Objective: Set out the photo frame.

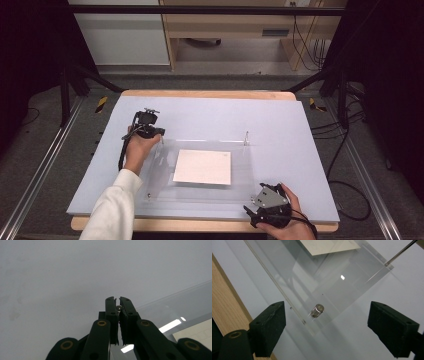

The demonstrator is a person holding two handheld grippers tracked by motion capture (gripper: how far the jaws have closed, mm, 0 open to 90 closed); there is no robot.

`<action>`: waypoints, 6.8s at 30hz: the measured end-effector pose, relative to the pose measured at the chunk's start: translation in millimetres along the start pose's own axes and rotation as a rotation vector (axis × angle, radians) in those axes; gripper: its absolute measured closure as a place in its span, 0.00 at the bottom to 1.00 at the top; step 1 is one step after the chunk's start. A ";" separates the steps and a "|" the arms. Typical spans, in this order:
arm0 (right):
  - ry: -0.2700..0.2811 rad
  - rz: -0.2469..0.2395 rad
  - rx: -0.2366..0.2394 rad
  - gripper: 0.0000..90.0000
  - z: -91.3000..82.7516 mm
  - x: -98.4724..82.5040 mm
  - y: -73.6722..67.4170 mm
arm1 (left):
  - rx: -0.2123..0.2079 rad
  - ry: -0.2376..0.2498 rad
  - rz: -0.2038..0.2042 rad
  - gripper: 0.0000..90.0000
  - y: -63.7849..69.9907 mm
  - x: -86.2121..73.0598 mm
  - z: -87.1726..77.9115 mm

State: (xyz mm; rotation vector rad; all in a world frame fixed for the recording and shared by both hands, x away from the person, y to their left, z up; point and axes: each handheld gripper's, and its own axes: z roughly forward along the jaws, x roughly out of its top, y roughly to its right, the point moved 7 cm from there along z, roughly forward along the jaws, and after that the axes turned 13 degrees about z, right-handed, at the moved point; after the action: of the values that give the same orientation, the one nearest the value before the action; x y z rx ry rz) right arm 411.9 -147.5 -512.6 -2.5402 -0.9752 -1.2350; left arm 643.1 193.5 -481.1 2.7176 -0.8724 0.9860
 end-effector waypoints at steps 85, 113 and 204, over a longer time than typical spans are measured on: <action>0.036 -0.010 0.011 0.50 -15.2 34.3 9.4 | -0.084 0.341 0.625 0.26 111.3 -64.1 -134.9; -0.004 0.063 0.050 0.51 -24.5 57.8 20.8 | -0.066 0.279 0.881 0.41 137.0 -94.2 -129.1; 0.191 0.170 0.186 0.63 -31.9 149.5 88.1 | -0.077 0.263 0.703 0.72 89.4 16.1 -155.0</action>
State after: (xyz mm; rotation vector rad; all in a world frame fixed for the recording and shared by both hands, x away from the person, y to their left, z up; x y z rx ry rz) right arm 512.5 -155.7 -367.8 -2.2631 -0.7759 -1.2475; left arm 517.9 158.0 -357.3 2.1530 -1.8067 1.3332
